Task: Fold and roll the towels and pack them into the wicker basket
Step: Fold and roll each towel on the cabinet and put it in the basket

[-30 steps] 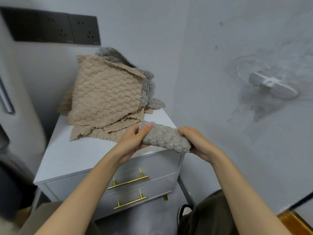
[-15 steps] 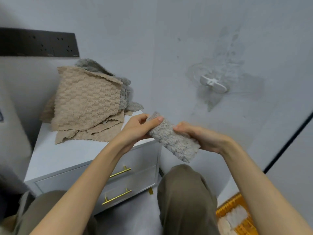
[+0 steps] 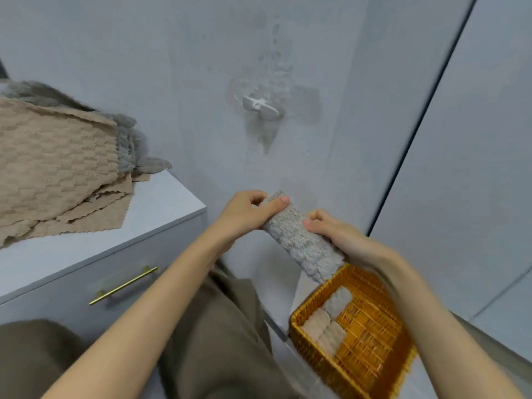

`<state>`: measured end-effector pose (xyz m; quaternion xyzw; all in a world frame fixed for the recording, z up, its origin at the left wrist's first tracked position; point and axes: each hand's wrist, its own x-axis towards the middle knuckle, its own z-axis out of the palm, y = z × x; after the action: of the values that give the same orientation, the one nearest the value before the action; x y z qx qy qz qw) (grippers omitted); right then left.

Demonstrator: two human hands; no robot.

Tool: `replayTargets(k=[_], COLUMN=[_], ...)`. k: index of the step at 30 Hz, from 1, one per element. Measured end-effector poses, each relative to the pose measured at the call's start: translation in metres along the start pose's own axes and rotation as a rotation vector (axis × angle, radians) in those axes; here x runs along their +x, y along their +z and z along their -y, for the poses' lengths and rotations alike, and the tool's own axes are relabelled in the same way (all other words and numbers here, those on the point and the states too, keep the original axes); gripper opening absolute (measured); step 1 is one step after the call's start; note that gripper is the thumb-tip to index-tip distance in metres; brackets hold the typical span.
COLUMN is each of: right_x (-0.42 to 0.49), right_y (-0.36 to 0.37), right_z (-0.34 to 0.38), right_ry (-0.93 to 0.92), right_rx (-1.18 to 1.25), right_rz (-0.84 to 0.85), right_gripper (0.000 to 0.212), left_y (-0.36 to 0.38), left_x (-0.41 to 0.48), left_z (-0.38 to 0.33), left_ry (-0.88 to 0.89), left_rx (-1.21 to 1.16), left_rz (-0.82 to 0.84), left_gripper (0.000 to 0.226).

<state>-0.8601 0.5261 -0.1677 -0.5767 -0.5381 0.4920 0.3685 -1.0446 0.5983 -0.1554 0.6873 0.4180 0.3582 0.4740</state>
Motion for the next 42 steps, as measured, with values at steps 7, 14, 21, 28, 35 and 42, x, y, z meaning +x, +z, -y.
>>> replayTargets(k=[7, 14, 21, 28, 35, 42], right_x=[-0.044, -0.059, -0.035, 0.015, 0.065, 0.106], right_y=[-0.032, -0.058, -0.078, -0.077, -0.085, -0.099], right_z=[-0.069, -0.150, -0.257, -0.356, -0.427, -0.478], right_ry=[0.129, 0.219, 0.369, 0.575, 0.681, 0.679], right_rx=[0.085, 0.214, 0.466, 0.792, 0.976, 0.916], right_rz=[-0.070, -0.281, -0.630, -0.832, -1.014, -1.055], right_gripper=[0.057, 0.034, 0.030, 0.028, 0.033, 0.033], left_y=[0.082, 0.161, 0.203, 0.225, 0.234, 0.239], left_x=[0.012, 0.019, 0.024, 0.026, 0.034, 0.046], left_z=[0.029, 0.069, 0.138, 0.210, 0.247, 0.277], left_ry=[-0.054, -0.136, -0.177, -0.030, 0.025, -0.023], left_rx=[0.101, 0.018, 0.219, 0.591, 0.667, 0.655], left_rz=[0.097, 0.177, 0.304, 0.568, 0.636, 0.649], left_gripper=[0.053, 0.046, 0.037, 0.035, 0.037, 0.037])
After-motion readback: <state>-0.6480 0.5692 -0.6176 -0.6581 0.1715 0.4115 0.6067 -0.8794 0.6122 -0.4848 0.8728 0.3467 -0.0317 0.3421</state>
